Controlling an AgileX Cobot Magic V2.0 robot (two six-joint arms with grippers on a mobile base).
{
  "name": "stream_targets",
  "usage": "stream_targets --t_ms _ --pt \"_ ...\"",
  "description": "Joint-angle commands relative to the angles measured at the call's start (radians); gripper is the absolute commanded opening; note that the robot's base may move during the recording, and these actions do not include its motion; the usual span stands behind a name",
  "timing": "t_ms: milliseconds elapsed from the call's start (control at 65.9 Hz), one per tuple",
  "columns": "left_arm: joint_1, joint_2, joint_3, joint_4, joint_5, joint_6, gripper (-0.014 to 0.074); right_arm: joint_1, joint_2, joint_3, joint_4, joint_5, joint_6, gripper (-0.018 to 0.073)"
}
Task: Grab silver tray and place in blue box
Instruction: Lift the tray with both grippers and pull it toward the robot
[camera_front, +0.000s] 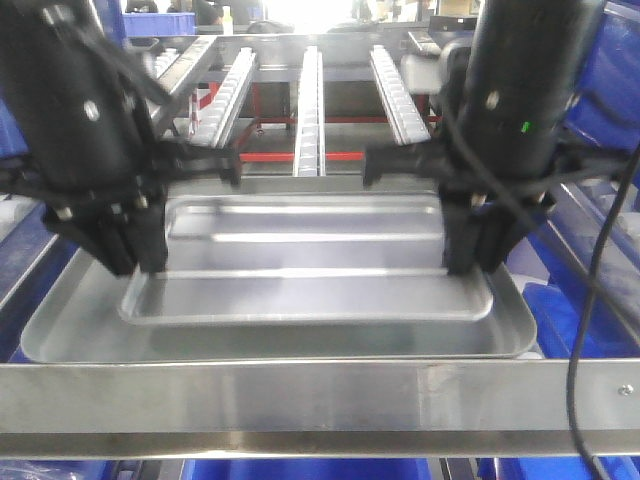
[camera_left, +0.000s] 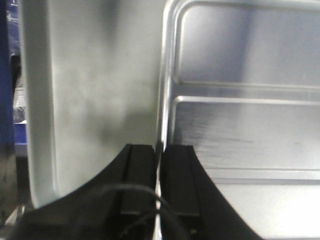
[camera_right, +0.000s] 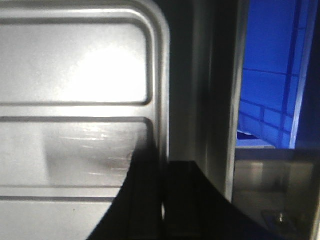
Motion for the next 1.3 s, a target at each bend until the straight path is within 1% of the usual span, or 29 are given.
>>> stream_targets --t_ms 0,91,167,228,334,470,561,622,698,743,834,865,986,1062,1290 --pt "-0.006 -0.086 -0.029 -0.005 0.011 -0.025 -0.0013 0.011 -0.095 -0.034 -0.008 -0.002 0.026 0.0058" --pt "-0.024 -0.12 -0.029 -0.001 0.038 -0.025 -0.0013 0.045 -0.133 -0.029 -0.008 0.009 0.034 0.0058" --pt "-0.05 -0.146 -0.019 0.022 0.08 -0.033 -0.0013 0.082 -0.164 -0.014 -0.014 0.016 0.051 0.0058" --pt "-0.073 -0.171 0.002 0.041 0.108 -0.079 -0.0013 0.112 -0.191 0.008 -0.019 0.015 0.091 0.0058" --pt "-0.118 -0.23 0.047 0.052 0.108 -0.138 -0.0013 0.16 -0.248 0.06 -0.062 0.015 0.177 0.0058" --pt "-0.177 -0.305 0.096 0.056 0.113 -0.186 -0.0013 0.211 -0.318 0.136 -0.079 0.018 0.225 0.0058" --pt "-0.215 -0.342 0.131 0.068 0.12 -0.234 -0.0013 0.247 -0.364 0.183 -0.082 0.019 0.276 0.0058" --pt "-0.246 -0.359 0.151 0.073 0.132 -0.251 -0.0013 0.272 -0.392 0.214 -0.089 0.022 0.311 0.0058" --pt "-0.297 -0.378 0.173 0.108 0.156 -0.302 -0.0013 0.311 -0.42 0.247 -0.126 0.028 0.367 0.0058" --pt "-0.323 -0.386 0.184 0.134 0.17 -0.347 -0.0013 0.34 -0.434 0.266 -0.153 0.04 0.411 0.0058" --pt "-0.396 -0.398 0.195 0.19 0.208 -0.435 -0.0013 0.391 -0.452 0.285 -0.203 0.071 0.478 0.0058" --pt "-0.418 -0.4 0.197 0.218 0.223 -0.463 -0.0013 0.41 -0.454 0.288 -0.225 0.08 0.507 0.0058" --pt "-0.492 -0.405 0.197 0.301 0.245 -0.546 -0.0013 0.478 -0.455 0.289 -0.277 0.097 0.559 0.0058" --pt "-0.514 -0.405 0.197 0.312 0.245 -0.553 -0.0013 0.498 -0.455 0.288 -0.286 0.097 0.571 0.0058" --pt "-0.519 -0.405 0.197 0.31 0.244 -0.553 -0.0013 0.499 -0.455 0.288 -0.288 0.097 0.571 0.0058"
